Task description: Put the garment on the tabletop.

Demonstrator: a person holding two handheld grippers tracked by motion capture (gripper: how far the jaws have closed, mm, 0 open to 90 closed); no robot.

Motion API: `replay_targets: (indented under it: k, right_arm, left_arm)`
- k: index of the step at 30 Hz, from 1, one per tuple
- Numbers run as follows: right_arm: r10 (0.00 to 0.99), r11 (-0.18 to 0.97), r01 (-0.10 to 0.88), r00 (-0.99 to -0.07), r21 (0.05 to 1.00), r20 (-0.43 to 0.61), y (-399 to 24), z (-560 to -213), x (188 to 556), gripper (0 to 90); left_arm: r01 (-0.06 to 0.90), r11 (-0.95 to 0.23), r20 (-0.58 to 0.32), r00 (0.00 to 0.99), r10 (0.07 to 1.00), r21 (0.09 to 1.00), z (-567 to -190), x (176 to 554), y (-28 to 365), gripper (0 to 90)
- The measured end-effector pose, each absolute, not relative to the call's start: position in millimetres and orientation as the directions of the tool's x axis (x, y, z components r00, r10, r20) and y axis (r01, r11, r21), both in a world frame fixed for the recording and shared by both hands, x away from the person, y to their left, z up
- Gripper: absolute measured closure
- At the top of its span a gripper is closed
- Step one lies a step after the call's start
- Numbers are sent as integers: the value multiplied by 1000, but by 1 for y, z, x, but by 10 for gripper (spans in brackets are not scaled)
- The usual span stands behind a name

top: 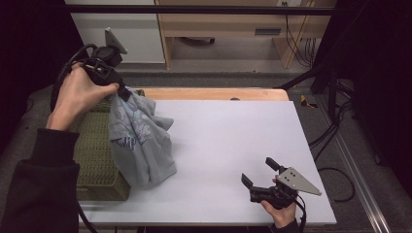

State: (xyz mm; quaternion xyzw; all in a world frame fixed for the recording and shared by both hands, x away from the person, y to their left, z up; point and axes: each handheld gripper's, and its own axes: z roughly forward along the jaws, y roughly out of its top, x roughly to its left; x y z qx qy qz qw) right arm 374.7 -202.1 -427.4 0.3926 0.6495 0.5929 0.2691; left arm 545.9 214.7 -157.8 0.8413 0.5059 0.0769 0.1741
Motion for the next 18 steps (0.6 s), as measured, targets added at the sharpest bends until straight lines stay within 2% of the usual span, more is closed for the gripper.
replay_targets:
  k: [10,11,18]
  right_arm:
    - [831,-17,197,-543,980,124,-204,-426,374,3]
    - [825,-37,211,-545,977,149,-203,-424,373,3]
    - [827,-29,194,-546,981,132,-205,-424,372,3]
  left_arm:
    - [750,-526,-26,583,812,401,-148,532,155,861]
    - [744,-535,-24,592,805,401,-147,531,149,861]
    - [676,-608,-6,671,742,415,-144,523,110,861]
